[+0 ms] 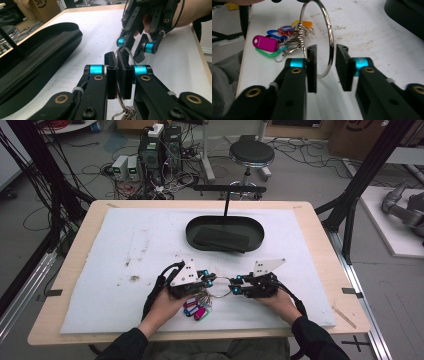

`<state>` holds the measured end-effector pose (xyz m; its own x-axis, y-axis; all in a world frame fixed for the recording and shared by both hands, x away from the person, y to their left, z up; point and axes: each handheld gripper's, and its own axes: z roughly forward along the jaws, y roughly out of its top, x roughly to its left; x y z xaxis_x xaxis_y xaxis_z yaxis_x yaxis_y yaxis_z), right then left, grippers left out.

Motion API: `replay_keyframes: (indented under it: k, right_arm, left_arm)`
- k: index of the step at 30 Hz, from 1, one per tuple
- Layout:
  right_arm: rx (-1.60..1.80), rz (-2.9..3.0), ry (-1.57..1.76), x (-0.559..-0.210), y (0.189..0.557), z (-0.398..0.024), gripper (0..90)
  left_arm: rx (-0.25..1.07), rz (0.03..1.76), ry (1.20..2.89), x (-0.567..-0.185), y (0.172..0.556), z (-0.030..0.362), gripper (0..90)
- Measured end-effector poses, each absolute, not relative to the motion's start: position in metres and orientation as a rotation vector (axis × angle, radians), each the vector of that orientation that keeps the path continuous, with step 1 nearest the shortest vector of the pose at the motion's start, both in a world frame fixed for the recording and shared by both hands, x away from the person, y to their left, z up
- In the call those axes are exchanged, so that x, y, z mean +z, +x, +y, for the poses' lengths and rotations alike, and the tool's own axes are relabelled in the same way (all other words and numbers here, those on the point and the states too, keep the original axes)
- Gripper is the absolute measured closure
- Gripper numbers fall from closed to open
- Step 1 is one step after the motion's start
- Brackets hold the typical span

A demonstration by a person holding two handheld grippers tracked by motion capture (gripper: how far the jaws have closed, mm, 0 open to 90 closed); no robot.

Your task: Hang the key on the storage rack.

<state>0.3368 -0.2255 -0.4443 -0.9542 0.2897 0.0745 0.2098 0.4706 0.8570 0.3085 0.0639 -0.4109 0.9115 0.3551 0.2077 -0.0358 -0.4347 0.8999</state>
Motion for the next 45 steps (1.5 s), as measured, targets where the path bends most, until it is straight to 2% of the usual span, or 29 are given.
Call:
replay_keyframes:
  k: [3, 7, 15, 19, 25, 45]
  right_arm:
    - [1.513, 2.626, 0.423, -0.444, 0.336, -0.225, 85.1]
    - [1.556, 2.612, 0.406, -0.441, 0.336, -0.228, 88.1]
    - [1.608, 2.580, 0.412, -0.433, 0.333, -0.234, 88.6]
    - [1.637, 2.542, 0.420, -0.423, 0.332, -0.242, 88.6]
    - [1.695, 2.473, 0.438, -0.408, 0.331, -0.256, 88.7]
    - [1.747, 2.257, 0.499, -0.355, 0.342, -0.302, 88.7]
  left_arm:
    - [0.441, 0.239, 1.975, -0.412, 0.309, 0.065, 86.0]
    - [0.447, 0.240, 1.962, -0.411, 0.309, 0.066, 85.5]
    - [0.464, 0.288, 1.907, -0.403, 0.308, 0.074, 63.1]
    - [0.467, 0.325, 1.875, -0.401, 0.308, 0.080, 48.9]
    - [0.458, 0.358, 1.857, -0.398, 0.308, 0.092, 40.7]
    - [0.483, 0.470, 1.806, -0.396, 0.300, 0.137, 36.8]
